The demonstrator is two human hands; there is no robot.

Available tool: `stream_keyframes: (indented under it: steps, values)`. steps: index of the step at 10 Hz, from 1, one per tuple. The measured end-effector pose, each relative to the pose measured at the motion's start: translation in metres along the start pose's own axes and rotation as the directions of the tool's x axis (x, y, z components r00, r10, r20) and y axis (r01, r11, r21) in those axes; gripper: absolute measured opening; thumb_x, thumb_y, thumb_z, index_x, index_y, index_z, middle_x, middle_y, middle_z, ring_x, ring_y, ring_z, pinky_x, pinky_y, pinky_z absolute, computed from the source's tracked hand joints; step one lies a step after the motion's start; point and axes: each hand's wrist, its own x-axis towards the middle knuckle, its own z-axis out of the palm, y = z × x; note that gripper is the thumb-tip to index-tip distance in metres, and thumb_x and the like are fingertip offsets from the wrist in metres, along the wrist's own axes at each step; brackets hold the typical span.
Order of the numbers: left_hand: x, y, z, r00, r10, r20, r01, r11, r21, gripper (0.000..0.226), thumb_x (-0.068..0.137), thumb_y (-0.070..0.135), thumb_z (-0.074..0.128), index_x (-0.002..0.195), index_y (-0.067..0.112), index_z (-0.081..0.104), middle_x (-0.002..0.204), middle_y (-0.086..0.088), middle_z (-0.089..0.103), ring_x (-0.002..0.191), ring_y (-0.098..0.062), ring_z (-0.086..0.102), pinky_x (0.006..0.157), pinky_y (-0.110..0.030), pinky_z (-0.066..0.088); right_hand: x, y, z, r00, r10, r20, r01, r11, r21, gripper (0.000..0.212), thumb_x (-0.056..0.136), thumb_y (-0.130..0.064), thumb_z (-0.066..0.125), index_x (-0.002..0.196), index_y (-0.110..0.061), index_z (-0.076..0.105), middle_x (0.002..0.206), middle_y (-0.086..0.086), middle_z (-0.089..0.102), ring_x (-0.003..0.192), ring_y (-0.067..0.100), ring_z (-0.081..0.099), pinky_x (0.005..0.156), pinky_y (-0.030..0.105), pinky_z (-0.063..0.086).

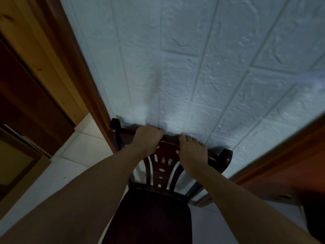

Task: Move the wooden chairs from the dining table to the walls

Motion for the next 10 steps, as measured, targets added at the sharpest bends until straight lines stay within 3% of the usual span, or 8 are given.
stream_keyframes:
  steps: [4,5,7,10]
  values:
    - [-0.005,0.003,0.003,0.999,0.002,-0.037,-0.004,0.999,-0.044,0.041,0.083,0.016,0.062,0.123,0.016,0.051,0.117,-0.005,0.064,0.109,-0.025,0.057,0.089,-0.034,0.042,-0.002,-0.008,-0.001,0.997,0.076,0.026,-0.076,0.997,-0.022,0.050,0.094,-0.021,0.048,0.139,-0.009,0.029,0.135,0.015,0.048,0.124,0.032,0.045,0.103,0.045,0.037]
    - [-0.010,0.000,0.000,0.999,-0.004,-0.033,0.001,0.996,-0.094,0.042,0.086,0.019,0.058,0.126,0.017,0.049,0.123,-0.006,0.060,0.114,-0.024,0.054,0.093,-0.034,0.039,-0.007,-0.011,-0.001,0.995,0.092,0.039,-0.092,0.996,-0.015,0.063,0.089,-0.027,0.055,0.142,-0.009,0.025,0.139,0.015,0.042,0.128,0.032,0.039,0.107,0.046,0.032]
    - [-0.031,-0.002,-0.016,0.998,0.007,0.065,-0.001,0.995,-0.104,0.064,0.080,0.017,0.067,0.137,0.015,0.038,0.136,-0.009,0.046,0.122,-0.026,0.046,0.093,-0.039,0.042,-0.031,-0.022,-0.014,0.984,0.174,0.041,-0.178,0.978,0.105,0.079,0.080,-0.036,0.065,0.143,-0.013,0.023,0.145,0.016,0.028,0.133,0.033,0.028,0.113,0.046,0.023]
    - [-0.070,0.010,-0.031,0.985,-0.007,0.171,0.039,0.982,-0.186,0.061,0.085,0.027,0.061,0.138,0.014,0.034,0.138,-0.011,0.040,0.124,-0.030,0.042,0.099,-0.045,0.039,-0.089,-0.035,-0.041,0.942,0.285,0.176,-0.326,0.903,0.279,0.076,0.077,-0.037,0.069,0.137,-0.013,0.029,0.139,0.015,0.027,0.128,0.033,0.028,0.105,0.044,0.036]
